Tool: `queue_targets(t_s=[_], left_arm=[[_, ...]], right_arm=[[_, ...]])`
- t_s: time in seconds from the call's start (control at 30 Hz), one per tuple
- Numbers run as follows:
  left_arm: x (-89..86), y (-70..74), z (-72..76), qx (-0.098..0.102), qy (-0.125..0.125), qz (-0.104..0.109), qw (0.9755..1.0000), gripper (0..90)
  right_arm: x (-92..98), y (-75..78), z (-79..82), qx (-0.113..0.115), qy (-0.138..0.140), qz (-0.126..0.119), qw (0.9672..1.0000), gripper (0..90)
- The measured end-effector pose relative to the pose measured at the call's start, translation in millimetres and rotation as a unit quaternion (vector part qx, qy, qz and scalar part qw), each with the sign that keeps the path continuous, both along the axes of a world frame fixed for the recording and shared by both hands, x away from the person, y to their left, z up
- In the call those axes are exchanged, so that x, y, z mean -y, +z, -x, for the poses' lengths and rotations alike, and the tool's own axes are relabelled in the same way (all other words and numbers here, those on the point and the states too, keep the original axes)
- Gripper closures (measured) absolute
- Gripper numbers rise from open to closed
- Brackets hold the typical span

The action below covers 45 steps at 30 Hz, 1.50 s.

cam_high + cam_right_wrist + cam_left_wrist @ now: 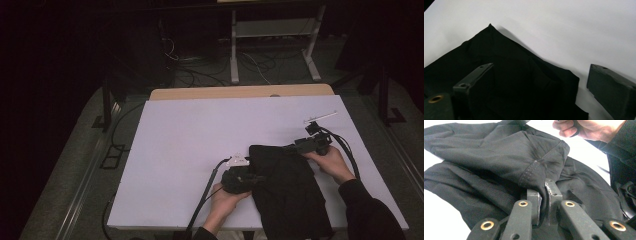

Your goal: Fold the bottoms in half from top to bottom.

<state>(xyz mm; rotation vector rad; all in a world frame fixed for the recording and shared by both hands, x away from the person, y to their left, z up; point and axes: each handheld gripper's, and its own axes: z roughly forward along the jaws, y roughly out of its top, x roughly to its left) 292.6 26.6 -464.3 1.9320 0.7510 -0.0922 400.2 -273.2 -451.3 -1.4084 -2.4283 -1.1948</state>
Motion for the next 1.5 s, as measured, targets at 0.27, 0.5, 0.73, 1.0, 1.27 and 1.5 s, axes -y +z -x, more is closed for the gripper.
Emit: queue_targets(t_s=[0.27, 0.5, 0.73, 1.0, 1.27, 1.5], left_arm=[[0.2, 0.0, 0.2, 0.002, 0.000, -0.002, 1.0000, 83.1], [1.1, -0.7, 0.5, 0.003, 0.000, -0.002, 1.0000, 83.1], [1.5, -0.8, 0.7, 0.002, 0.000, -0.002, 1.0000, 83.1], [1.7, -0.7, 1.0, 0.004, 0.000, -0.003, 1.0000, 83.1], [1.9, -0.4, 0.5, 0.003, 0.003, -0.004, 1.0000, 83.1], [3.9, -0.9, 0.6, -0.001, 0.001, -0.003, 1.0000, 82.7]], right_arm=[[0.2, -2.1, 1.6, 0.007, 0.004, -0.003, 1.0000, 25.5], [-0.9, -2.3, 3.0, 0.024, 0.003, 0.018, 0.9996, 45.7], [-3.4, -1.6, 4.1, 0.038, 0.001, 0.037, 0.9986, 69.3], [-4.7, 4.6, 7.6, 0.050, 0.009, 0.036, 0.9980, 82.4], [1.7, 17.3, 11.0, 0.050, -0.002, -0.011, 0.9987, 82.8], [7.7, 29.9, 17.7, 0.040, -0.018, -0.068, 0.9967, 82.9]])
